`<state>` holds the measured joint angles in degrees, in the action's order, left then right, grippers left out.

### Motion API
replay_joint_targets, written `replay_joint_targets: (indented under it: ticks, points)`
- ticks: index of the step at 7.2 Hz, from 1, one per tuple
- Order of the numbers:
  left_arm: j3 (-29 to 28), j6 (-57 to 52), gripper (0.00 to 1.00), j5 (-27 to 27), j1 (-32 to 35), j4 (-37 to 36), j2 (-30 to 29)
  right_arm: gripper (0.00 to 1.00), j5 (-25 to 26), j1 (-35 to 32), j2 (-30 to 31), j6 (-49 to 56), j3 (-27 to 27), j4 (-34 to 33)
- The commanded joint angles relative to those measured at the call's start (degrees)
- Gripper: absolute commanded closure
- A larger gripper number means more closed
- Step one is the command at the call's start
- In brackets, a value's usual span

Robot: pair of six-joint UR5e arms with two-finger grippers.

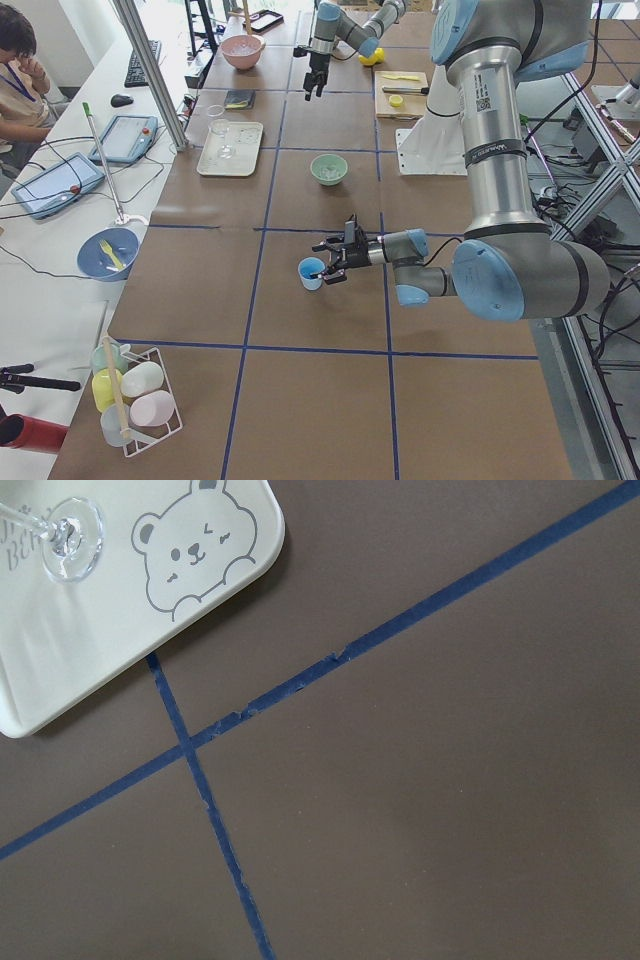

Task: Pour ice into bowl

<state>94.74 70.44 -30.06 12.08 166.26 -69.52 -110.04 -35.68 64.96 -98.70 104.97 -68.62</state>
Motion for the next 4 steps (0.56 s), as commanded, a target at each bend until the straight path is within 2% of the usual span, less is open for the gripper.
replay_joint_targets:
  ticks: [1, 2, 4]
  points:
    - [2.81, -4.06, 0.00, 0.00, 0.66, 0.11, 1.05, 0.00, 0.00, 0.00, 0.00, -0.09, 0.06, 0.06]
    - [4.99, -8.96, 0.00, -0.95, 2.67, 0.11, 1.05, 0.00, 0.00, 0.00, 0.00, -0.09, 0.06, 0.06]
    - [6.16, -16.00, 0.00, -10.67, 10.46, 0.20, 0.71, 0.00, 0.26, 0.26, -0.09, -0.09, 0.41, 0.06]
